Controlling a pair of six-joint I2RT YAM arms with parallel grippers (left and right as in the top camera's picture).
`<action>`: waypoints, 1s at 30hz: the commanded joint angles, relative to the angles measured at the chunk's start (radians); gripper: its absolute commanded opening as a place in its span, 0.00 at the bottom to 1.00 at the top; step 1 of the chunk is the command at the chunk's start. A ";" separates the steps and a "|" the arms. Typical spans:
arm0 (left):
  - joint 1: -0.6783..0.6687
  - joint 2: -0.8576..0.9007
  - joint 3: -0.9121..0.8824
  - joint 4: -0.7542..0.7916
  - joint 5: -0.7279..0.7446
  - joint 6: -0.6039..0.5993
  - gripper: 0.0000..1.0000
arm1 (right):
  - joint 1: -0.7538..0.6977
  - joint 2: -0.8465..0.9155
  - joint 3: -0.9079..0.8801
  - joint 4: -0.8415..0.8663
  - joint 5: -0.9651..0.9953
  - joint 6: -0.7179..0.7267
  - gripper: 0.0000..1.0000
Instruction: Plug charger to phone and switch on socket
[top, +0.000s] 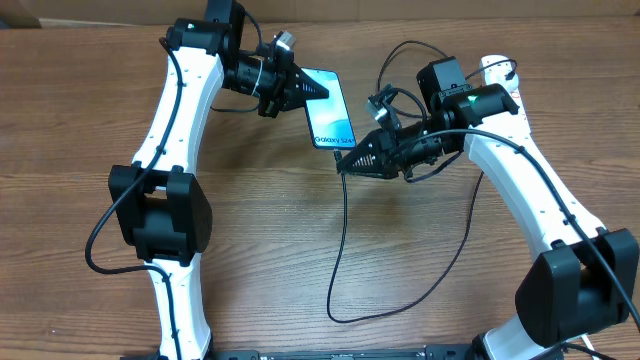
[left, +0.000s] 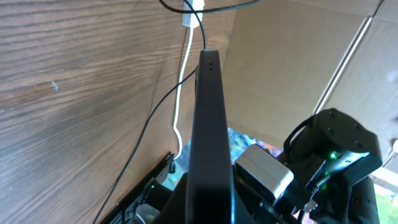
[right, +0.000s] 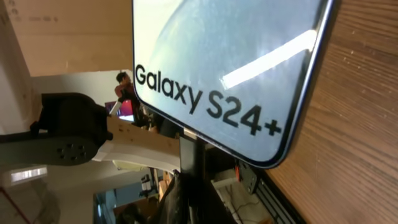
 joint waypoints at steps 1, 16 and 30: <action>-0.021 -0.026 0.015 -0.011 0.078 0.040 0.04 | -0.002 -0.029 0.008 0.012 0.001 0.004 0.04; -0.045 -0.026 0.015 -0.031 0.080 0.055 0.04 | -0.002 -0.029 0.008 0.016 0.001 0.005 0.04; -0.053 -0.026 0.015 -0.038 0.140 0.055 0.04 | -0.002 -0.029 0.008 0.037 0.003 0.024 0.04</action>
